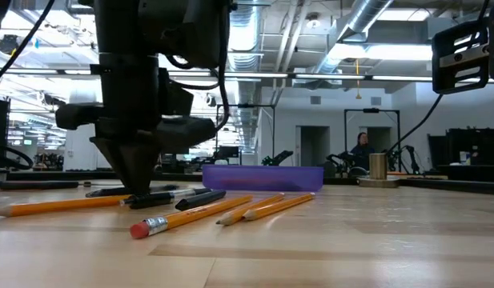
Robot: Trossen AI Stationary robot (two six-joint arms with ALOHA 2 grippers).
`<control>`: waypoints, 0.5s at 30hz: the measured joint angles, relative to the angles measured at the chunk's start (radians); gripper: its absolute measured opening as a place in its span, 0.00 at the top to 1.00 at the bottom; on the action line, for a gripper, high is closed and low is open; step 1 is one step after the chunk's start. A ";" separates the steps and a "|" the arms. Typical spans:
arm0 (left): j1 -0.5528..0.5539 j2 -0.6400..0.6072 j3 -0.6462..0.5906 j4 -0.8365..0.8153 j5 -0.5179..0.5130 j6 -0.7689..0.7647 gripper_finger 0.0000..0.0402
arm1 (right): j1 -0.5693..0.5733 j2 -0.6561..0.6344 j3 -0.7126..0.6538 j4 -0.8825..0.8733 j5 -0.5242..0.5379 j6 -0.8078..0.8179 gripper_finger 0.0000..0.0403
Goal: Pick & place school supplies into a supply box
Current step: Put the black pen into the the purple supply box
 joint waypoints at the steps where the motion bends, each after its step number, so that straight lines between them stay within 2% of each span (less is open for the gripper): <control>1: 0.000 0.004 0.007 -0.033 -0.029 -0.015 0.94 | 0.000 0.000 0.000 0.000 0.000 0.000 0.82; 12: -0.009 0.002 0.097 -0.233 -0.220 -0.084 0.95 | 0.000 0.000 0.000 -0.001 0.000 0.000 0.82; 15: -0.010 0.001 0.153 -0.291 -0.280 -0.035 0.94 | 0.000 0.000 0.000 -0.003 0.000 0.000 0.82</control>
